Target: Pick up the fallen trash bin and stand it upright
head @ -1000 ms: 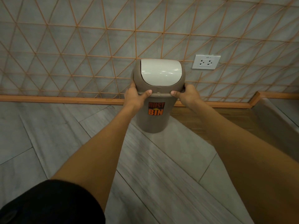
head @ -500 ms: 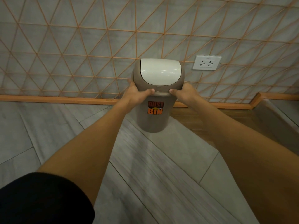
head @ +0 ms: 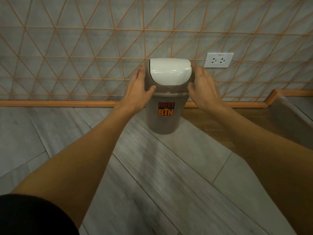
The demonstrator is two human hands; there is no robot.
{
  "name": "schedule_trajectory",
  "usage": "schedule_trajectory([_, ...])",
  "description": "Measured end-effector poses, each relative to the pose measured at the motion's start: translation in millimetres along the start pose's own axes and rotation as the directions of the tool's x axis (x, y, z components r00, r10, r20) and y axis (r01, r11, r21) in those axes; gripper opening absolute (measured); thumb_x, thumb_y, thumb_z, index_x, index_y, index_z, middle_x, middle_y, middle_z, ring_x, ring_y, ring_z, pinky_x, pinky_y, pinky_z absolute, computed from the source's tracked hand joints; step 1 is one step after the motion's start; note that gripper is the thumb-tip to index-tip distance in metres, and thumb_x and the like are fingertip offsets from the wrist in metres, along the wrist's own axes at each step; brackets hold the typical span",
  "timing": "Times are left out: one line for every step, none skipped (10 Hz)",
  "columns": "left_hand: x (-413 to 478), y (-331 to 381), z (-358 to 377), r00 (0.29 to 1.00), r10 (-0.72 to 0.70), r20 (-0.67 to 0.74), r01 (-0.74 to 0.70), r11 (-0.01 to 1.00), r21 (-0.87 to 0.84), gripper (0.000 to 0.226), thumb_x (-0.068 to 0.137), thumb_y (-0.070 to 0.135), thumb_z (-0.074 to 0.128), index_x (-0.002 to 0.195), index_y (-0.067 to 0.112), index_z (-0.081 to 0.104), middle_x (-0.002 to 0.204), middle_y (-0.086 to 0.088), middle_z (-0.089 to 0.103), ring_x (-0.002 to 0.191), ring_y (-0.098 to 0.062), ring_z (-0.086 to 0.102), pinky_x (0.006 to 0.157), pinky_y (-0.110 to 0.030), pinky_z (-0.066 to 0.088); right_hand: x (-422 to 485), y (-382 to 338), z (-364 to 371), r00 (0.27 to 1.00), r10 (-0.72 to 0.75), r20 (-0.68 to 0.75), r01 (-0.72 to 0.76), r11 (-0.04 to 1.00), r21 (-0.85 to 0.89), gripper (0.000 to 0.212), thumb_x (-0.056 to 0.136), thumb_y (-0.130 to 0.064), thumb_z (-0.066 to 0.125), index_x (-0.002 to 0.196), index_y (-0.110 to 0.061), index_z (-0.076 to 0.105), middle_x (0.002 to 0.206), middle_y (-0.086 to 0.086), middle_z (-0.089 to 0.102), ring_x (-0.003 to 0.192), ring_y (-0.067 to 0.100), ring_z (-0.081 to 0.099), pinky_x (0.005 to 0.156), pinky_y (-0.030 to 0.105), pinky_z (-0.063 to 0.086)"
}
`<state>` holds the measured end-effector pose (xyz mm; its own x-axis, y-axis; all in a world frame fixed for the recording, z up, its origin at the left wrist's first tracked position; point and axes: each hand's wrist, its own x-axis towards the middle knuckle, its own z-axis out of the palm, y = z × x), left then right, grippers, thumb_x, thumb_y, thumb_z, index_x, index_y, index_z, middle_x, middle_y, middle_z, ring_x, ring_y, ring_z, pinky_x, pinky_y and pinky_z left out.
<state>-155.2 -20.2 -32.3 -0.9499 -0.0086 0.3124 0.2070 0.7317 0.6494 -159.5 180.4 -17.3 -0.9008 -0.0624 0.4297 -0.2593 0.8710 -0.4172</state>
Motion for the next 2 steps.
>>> schedule_trajectory([-16.1, 8.9, -12.6, 0.998, 0.062, 0.028, -0.065, 0.991, 0.120, 0.078, 0.094, 0.031, 0.052, 0.153, 0.016, 0.005, 0.162, -0.007, 0.014, 0.145, -0.022, 0.022, 0.118, -0.054, 0.018, -9.4, -17.6, -18.4, 0.996, -0.017, 0.084, 0.029, 0.989, -0.146, 0.057, 0.089, -0.013, 0.046, 0.144, -0.013, 0.030, 0.142, 0.013, 0.045, 0.128, 0.034, 0.044, 0.103, 0.052, 0.034])
schedule_trajectory([-28.4, 27.8, -36.5, 0.990, 0.096, 0.105, -0.119, 0.963, 0.243, 0.083, 0.092, 0.038, 0.053, 0.153, 0.017, 0.001, 0.163, -0.004, 0.008, 0.148, -0.021, 0.013, 0.117, -0.057, 0.015, -10.9, -36.0, -49.5, 0.974, -0.048, 0.222, 0.109, 0.957, -0.270, 0.061, 0.089, -0.022, 0.049, 0.145, -0.012, 0.027, 0.146, 0.015, 0.042, 0.130, 0.036, 0.042, 0.104, 0.056, 0.034])
